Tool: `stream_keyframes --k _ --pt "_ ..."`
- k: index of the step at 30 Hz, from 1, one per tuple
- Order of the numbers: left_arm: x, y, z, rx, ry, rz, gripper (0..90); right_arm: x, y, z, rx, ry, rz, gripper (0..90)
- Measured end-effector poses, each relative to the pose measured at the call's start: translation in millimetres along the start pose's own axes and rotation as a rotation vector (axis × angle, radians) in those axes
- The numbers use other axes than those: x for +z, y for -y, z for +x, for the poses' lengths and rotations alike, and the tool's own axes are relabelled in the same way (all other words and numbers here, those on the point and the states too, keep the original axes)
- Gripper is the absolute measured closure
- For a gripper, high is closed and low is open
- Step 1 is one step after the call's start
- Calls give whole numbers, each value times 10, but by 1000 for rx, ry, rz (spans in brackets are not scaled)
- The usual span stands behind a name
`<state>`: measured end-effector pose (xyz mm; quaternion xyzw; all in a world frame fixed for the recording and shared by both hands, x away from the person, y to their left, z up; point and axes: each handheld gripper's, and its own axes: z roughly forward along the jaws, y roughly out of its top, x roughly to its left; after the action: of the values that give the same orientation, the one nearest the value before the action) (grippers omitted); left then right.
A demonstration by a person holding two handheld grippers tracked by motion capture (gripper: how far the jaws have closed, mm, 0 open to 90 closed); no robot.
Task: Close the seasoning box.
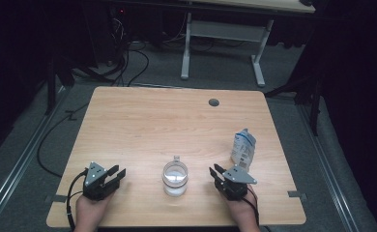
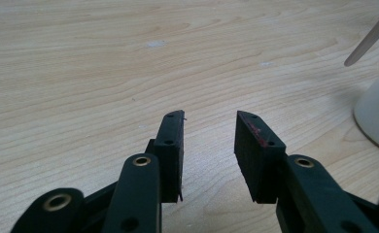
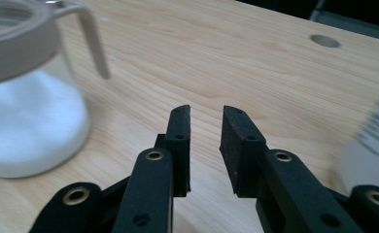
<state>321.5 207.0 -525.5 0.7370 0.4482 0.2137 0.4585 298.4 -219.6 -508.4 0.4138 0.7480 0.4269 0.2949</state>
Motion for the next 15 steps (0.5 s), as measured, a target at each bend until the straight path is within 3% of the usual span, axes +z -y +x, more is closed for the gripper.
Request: stream_keyframes --k 9,15 --pt "-36 11 34 -9 -11 -5 639 -254 177 -333 43 94 -10 677" --pt "-55 18 57 -18 -17 -9 637 -359 241 -437 70 113 -15 672"
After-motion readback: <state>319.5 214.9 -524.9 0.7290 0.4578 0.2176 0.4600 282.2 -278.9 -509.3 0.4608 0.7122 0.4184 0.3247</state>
